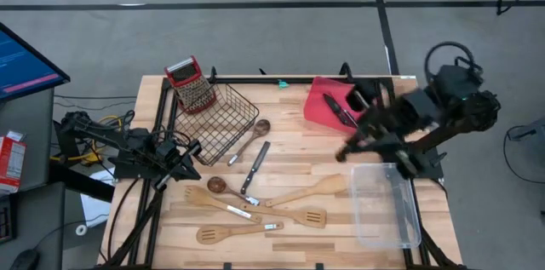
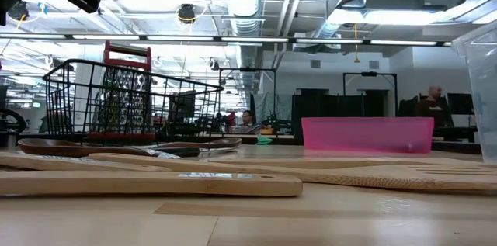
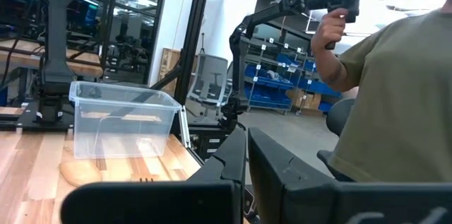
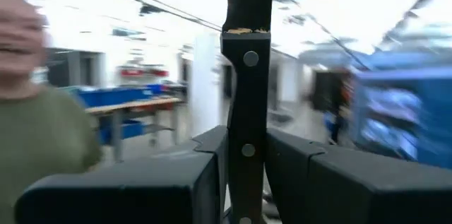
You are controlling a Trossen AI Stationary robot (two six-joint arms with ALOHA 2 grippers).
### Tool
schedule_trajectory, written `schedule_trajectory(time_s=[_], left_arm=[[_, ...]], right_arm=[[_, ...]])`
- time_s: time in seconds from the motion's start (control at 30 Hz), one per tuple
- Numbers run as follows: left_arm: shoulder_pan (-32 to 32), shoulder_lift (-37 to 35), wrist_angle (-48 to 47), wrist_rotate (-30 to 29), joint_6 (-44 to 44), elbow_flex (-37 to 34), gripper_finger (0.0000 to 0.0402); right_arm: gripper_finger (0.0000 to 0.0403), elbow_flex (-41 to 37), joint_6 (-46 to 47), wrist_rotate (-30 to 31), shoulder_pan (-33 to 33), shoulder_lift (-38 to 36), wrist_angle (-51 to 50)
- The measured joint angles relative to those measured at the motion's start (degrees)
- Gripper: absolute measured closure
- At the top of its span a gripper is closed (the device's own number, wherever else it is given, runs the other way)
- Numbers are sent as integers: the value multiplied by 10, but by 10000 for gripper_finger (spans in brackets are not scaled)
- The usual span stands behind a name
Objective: Pick & Place Kitchen Items
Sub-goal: Put the right black knife into the red bin
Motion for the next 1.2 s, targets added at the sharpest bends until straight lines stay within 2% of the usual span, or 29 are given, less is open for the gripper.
schedule_trajectory(time_s=[0.1, 0.37, 0.77, 0.83, 0.9, 1.0, 1.13, 1.2], left_arm=[[0, 0, 0, 0, 0, 0, 399], [0, 0, 0, 0, 0, 0, 399], [0, 0, 4, 0, 0, 0, 399], [0, 0, 4, 0, 0, 0, 399], [0, 0, 4, 0, 0, 0, 399], [0, 0, 4, 0, 0, 0, 399], [0, 0, 4, 0, 0, 0, 399], [0, 0, 4, 0, 0, 0, 399]], right_arm=[[333, 0, -29, -36, 20, -6, 10], [332, 0, -68, -52, 62, -5, 12], [331, 0, -74, -51, 91, -5, 13], [331, 0, -63, -36, 91, -5, 5], [331, 0, -60, 9, 91, -5, -14], [331, 0, -57, 125, 91, -5, -37], [331, 0, -43, 358, 91, -5, -60], [331, 0, -44, 454, 91, -4, -74]])
